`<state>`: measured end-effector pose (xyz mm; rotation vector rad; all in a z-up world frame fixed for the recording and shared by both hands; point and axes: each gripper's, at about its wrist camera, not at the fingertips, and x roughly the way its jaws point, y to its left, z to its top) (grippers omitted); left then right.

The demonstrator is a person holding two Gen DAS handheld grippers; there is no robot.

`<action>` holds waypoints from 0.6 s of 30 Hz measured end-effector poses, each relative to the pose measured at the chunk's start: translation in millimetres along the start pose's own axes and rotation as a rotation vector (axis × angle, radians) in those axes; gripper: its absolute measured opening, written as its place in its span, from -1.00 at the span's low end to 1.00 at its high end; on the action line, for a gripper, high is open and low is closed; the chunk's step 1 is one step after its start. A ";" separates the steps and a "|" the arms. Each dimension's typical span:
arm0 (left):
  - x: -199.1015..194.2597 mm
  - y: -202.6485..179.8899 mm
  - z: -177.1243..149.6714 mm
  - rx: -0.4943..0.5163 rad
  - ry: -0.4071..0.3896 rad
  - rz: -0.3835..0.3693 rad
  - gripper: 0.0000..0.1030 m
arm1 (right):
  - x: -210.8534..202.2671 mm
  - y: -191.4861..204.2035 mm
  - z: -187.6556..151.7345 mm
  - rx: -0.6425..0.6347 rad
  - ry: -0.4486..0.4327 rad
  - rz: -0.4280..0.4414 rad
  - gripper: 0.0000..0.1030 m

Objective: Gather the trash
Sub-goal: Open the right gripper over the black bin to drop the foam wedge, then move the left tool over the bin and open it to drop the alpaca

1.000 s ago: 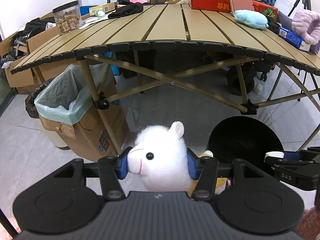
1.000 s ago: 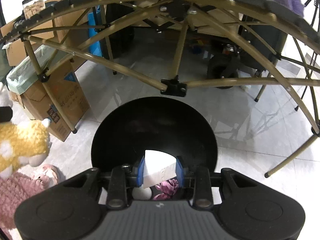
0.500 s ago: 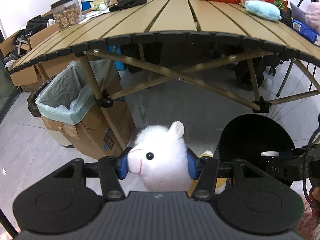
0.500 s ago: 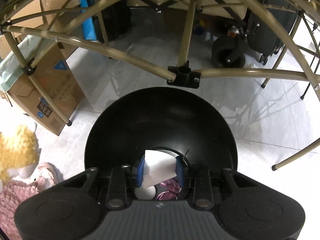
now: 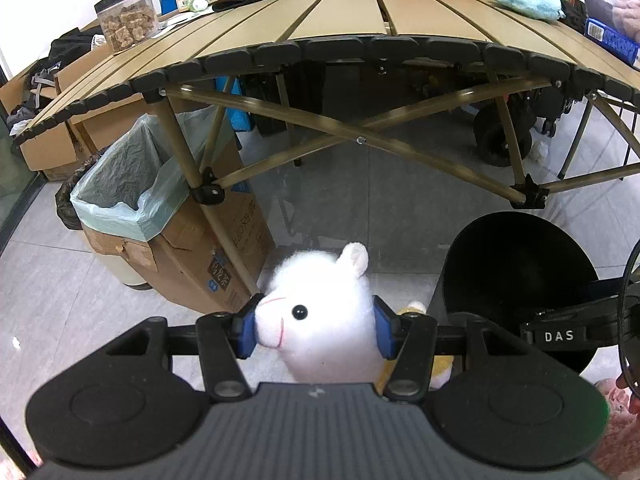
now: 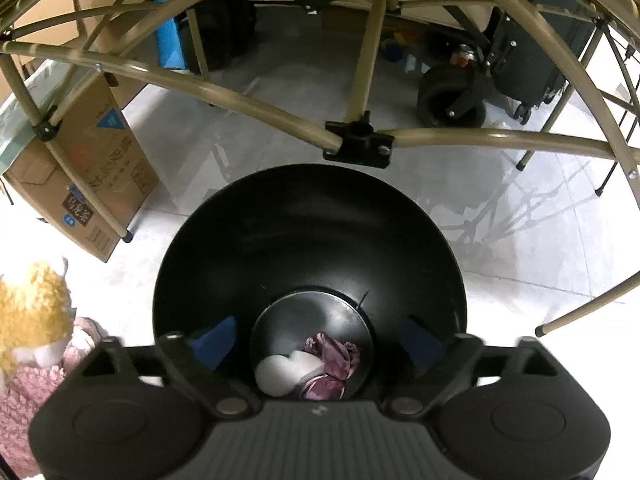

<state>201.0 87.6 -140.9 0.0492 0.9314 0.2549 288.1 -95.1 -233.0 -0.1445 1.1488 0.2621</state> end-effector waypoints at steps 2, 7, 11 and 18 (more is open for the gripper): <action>0.2 -0.9 0.2 0.002 0.001 -0.002 0.07 | 0.4 -1.9 -0.6 0.005 0.009 -0.004 1.00; 1.5 -4.4 -0.5 0.011 0.002 -0.005 0.07 | -3.3 -5.7 -1.2 0.007 0.002 -0.007 1.00; 2.0 -7.2 -1.2 0.017 0.000 -0.002 0.07 | -8.3 -11.3 -1.9 0.017 -0.011 -0.006 1.00; 0.9 -14.8 -0.7 0.034 -0.012 -0.001 0.07 | -17.3 -22.4 -4.2 0.031 -0.032 -0.009 1.00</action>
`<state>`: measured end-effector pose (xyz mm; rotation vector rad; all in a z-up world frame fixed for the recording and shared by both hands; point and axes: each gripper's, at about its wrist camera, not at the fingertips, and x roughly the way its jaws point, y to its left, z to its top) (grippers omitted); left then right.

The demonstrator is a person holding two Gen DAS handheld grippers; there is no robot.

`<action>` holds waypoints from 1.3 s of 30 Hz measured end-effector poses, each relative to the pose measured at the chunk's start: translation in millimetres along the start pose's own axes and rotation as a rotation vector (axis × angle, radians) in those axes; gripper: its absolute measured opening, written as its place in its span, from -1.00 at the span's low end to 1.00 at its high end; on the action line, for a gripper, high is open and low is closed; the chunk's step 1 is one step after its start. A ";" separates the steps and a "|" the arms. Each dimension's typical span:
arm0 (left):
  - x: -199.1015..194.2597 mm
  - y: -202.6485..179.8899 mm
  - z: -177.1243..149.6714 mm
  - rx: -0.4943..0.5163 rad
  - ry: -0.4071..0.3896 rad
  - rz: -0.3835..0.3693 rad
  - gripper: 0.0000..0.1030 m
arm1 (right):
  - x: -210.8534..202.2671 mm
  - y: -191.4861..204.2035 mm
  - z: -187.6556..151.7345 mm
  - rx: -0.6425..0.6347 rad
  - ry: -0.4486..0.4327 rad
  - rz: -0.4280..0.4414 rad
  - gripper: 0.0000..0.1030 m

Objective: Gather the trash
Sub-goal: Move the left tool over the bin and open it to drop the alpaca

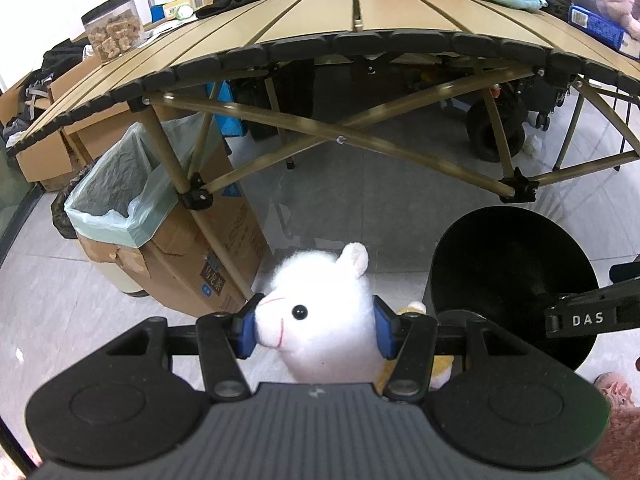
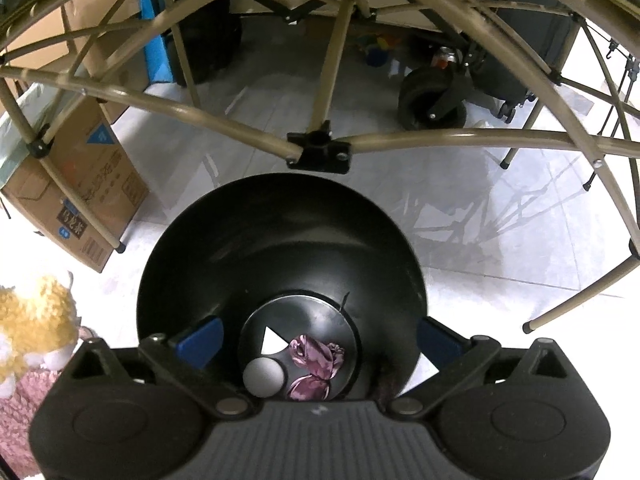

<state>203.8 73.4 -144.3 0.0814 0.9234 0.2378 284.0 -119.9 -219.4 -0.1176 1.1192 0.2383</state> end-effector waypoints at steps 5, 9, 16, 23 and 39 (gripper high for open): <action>-2.2 -9.8 2.6 0.018 -0.008 -0.007 0.07 | -8.9 -11.5 -0.3 0.013 -0.020 -0.006 1.00; -3.9 -21.3 9.0 0.037 -0.023 -0.027 0.07 | -17.0 -24.0 -1.5 0.024 -0.036 -0.015 1.00; -8.8 -48.2 23.3 0.076 -0.062 -0.069 0.08 | -28.1 -49.6 -4.9 0.067 -0.062 -0.052 1.00; -5.4 -76.5 32.8 0.118 -0.068 -0.110 0.07 | -33.8 -73.4 -12.7 0.099 -0.071 -0.084 1.00; 15.7 -136.7 42.6 0.197 -0.043 -0.173 0.08 | -56.6 -130.7 -29.9 0.240 -0.127 -0.163 1.00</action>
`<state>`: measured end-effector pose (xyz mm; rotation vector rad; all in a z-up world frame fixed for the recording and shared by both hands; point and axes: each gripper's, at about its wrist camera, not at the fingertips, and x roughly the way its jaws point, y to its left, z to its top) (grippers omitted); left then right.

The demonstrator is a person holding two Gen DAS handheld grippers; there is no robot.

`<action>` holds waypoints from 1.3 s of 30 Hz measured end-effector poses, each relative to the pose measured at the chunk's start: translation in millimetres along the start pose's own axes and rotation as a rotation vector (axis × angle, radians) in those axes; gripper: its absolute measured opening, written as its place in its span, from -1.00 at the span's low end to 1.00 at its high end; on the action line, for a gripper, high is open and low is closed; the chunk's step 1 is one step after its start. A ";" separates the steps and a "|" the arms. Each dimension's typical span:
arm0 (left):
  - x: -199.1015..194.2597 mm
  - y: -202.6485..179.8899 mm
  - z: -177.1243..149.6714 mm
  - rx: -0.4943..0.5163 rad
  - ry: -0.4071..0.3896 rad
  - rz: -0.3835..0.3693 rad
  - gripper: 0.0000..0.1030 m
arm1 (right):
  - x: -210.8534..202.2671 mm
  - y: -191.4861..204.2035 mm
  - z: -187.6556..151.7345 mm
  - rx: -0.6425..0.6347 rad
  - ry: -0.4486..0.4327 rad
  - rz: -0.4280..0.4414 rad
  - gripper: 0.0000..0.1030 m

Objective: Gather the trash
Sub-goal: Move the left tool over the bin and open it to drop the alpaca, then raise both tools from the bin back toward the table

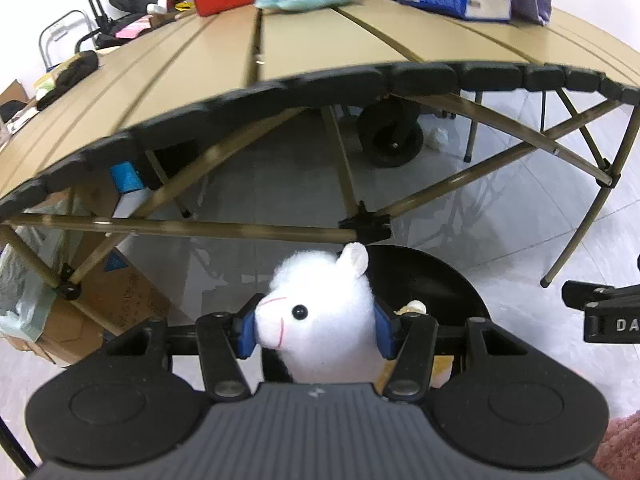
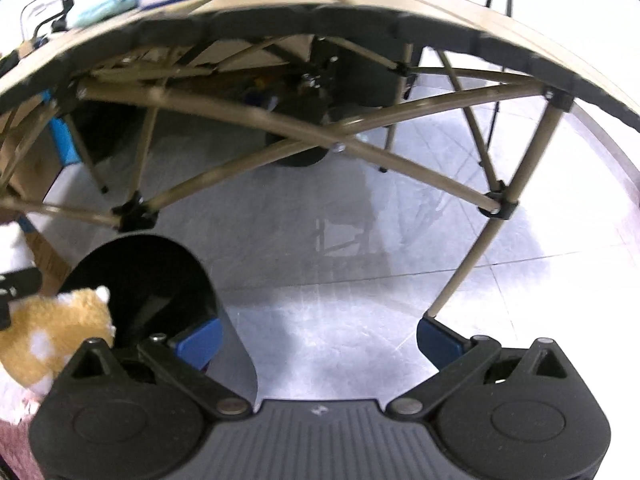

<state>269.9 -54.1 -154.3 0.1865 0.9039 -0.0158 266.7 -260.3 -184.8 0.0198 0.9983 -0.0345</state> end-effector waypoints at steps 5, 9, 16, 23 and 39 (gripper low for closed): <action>21.3 -12.1 -0.1 0.022 0.086 -0.015 0.08 | 0.2 -4.8 -0.3 0.034 -0.008 -0.013 1.00; 29.8 -18.6 1.3 0.016 0.120 -0.041 0.08 | 1.1 -8.8 -2.9 0.064 -0.010 -0.016 1.00; 42.9 -28.6 1.7 0.019 0.129 0.011 0.08 | 6.2 -16.1 -7.8 0.103 0.012 -0.012 1.00; 52.3 -26.9 -1.4 0.015 0.166 0.042 0.09 | 5.4 -15.2 -9.2 0.106 0.012 -0.005 1.00; 57.2 -18.2 -1.3 -0.048 0.257 -0.003 1.00 | 7.2 -13.6 -9.6 0.101 0.017 -0.004 1.00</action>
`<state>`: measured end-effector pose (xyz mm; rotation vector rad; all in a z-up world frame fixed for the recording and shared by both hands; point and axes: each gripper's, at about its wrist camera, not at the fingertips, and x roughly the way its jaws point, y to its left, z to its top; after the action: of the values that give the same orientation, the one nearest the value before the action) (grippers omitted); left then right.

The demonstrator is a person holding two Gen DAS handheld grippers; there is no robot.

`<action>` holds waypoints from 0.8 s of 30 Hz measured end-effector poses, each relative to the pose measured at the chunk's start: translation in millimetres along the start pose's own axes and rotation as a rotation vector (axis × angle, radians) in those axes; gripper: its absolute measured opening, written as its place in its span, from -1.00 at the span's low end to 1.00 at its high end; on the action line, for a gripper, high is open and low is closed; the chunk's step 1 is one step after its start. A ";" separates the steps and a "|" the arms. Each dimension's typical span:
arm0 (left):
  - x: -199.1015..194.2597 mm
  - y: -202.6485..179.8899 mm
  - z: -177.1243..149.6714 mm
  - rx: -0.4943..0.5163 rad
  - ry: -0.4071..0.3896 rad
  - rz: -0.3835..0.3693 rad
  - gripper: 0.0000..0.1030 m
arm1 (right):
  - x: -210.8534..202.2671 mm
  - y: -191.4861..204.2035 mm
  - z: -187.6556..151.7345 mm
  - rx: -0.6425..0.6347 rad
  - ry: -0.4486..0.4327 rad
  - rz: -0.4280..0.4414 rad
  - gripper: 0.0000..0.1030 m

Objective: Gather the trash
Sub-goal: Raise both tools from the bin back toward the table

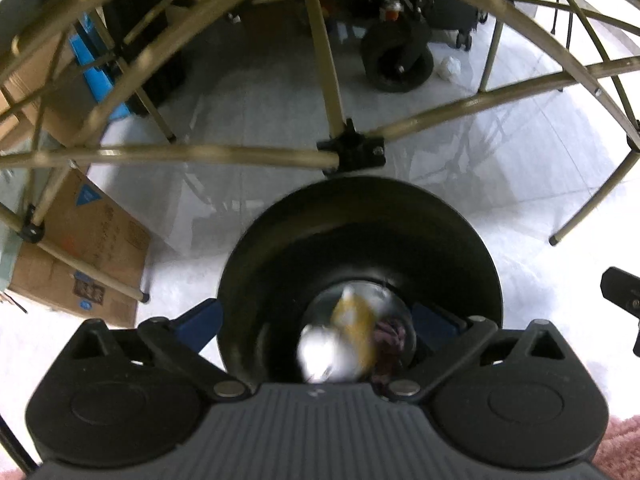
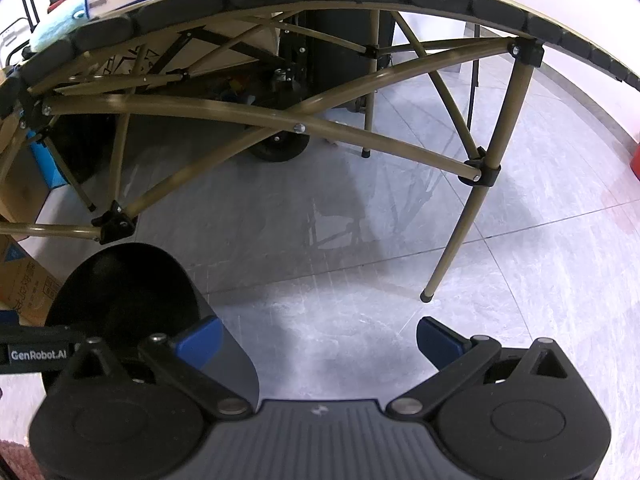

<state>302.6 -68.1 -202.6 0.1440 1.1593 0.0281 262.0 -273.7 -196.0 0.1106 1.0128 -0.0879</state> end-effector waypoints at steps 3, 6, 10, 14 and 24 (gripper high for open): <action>1.7 2.0 -1.6 -0.004 0.030 -0.014 1.00 | 0.1 0.0 0.0 0.000 0.000 0.000 1.00; -0.2 4.0 -3.0 -0.004 0.036 -0.017 1.00 | 0.1 0.0 0.0 0.000 0.001 0.000 1.00; -2.4 4.5 -4.1 -0.001 0.045 -0.022 1.00 | 0.4 -0.1 0.1 -0.003 0.002 0.002 1.00; -6.5 4.5 -5.3 0.011 0.048 -0.031 1.00 | 0.6 0.7 -0.2 -0.006 0.003 0.002 1.00; -24.6 2.3 -8.6 0.058 -0.004 -0.027 1.00 | -1.5 3.5 0.4 -0.008 -0.004 0.011 1.00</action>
<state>285.0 -67.3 -183.3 0.1802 1.1583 -0.0296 262.0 -270.2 -194.3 0.1087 1.0083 -0.0747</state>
